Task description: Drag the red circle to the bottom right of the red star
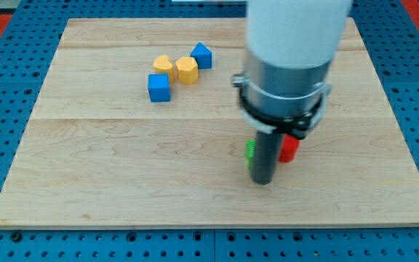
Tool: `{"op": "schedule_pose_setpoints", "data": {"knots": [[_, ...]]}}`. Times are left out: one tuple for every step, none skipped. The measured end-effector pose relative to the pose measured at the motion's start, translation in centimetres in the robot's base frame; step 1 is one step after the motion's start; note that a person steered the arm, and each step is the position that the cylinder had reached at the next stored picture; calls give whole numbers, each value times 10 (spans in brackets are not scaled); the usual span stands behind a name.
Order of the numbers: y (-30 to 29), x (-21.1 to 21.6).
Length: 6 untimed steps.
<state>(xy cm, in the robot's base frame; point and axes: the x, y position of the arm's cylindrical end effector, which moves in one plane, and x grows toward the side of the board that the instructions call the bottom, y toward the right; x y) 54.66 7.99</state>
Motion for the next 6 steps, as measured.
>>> {"op": "schedule_pose_setpoints", "data": {"knots": [[23, -16], [30, -38], [41, -48], [48, -57], [50, -77], [50, -105]]}}
